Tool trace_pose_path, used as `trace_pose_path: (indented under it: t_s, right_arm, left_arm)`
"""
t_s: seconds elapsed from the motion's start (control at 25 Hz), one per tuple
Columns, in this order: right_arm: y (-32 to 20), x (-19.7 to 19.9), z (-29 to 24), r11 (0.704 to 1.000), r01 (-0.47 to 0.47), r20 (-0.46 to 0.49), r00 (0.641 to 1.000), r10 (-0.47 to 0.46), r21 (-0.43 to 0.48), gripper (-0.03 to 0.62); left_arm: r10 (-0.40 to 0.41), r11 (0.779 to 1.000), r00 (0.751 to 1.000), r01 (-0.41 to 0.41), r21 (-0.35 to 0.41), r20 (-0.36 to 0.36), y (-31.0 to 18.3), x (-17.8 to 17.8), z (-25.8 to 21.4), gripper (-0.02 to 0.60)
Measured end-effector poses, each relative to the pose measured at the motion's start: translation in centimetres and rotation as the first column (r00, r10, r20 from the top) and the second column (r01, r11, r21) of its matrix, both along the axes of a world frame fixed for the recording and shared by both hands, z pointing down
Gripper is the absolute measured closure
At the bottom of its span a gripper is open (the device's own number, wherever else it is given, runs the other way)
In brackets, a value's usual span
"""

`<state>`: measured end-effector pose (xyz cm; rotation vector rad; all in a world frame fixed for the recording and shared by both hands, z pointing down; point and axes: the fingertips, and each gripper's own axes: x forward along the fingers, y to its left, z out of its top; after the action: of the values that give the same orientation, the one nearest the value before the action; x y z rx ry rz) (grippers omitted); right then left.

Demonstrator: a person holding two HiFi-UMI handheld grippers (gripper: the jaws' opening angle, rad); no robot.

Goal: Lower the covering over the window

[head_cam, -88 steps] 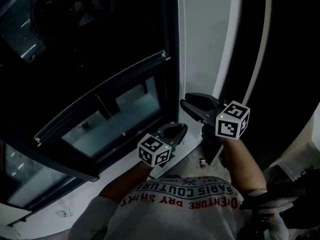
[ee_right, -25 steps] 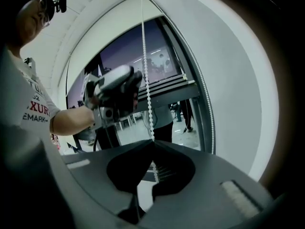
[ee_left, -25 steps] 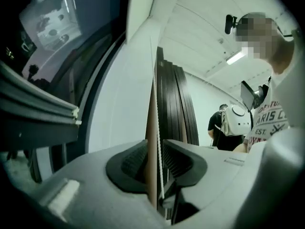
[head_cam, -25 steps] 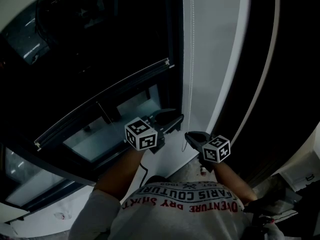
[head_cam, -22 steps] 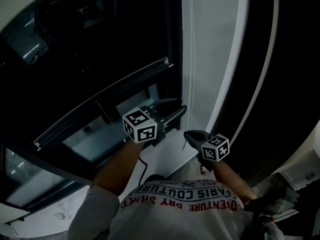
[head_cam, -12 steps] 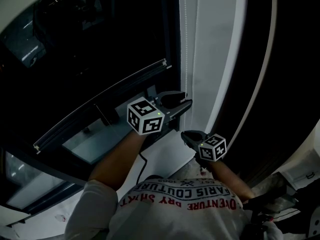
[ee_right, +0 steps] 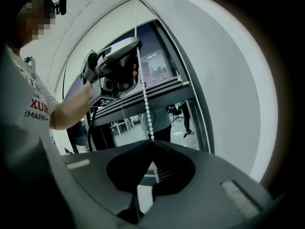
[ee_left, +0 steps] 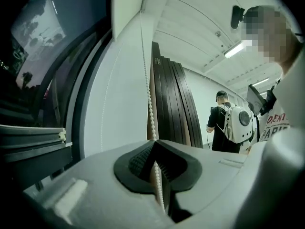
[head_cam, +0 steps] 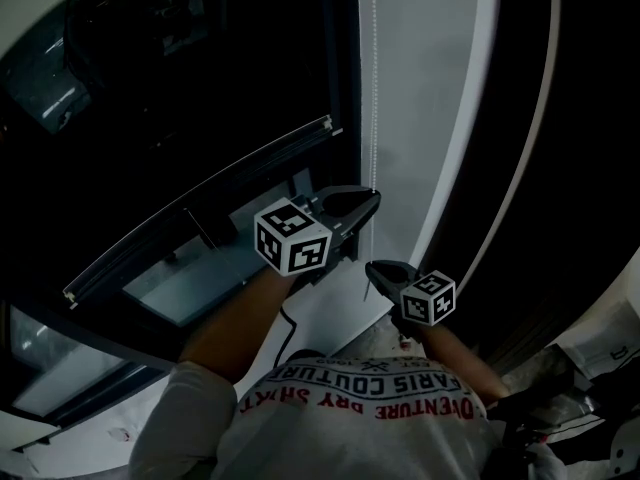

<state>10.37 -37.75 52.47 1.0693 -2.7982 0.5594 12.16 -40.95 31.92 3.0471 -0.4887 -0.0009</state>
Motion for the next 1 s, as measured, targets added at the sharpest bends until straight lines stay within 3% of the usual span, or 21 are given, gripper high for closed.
trace_pose_path:
  t_s: [0.24,0.44,0.76,1.0]
  right_arm:
    - [0.5,0.4,1.6,0.999,0.001,-0.033,0.999,-0.002,-0.036,0.588]
    - [1.8,0.9,4.7,0.994,-0.001,-0.04,0.999,-0.003,-0.11,0.588]
    - [3.3,1.8,9.8,0.976,-0.006,-0.091,0.996,-0.014,-0.216,0.588]
    - [5.1,2.0,14.7,0.949,-0.014,-0.15,0.988,-0.035,-0.314,0.588]
  left_arm:
    - [-0.014,1.0,1.0,0.014,-0.012,0.011,0.0,0.2,1.6,0.576]
    - [-0.023,0.997,1.0,0.024,-0.073,0.017,0.6,0.5,4.9,0.575]
    - [-0.056,0.992,0.994,0.067,-0.109,0.096,1.6,0.5,10.3,0.575]
    - [-0.036,0.983,0.988,0.063,-0.175,0.153,3.0,0.6,15.5,0.575]
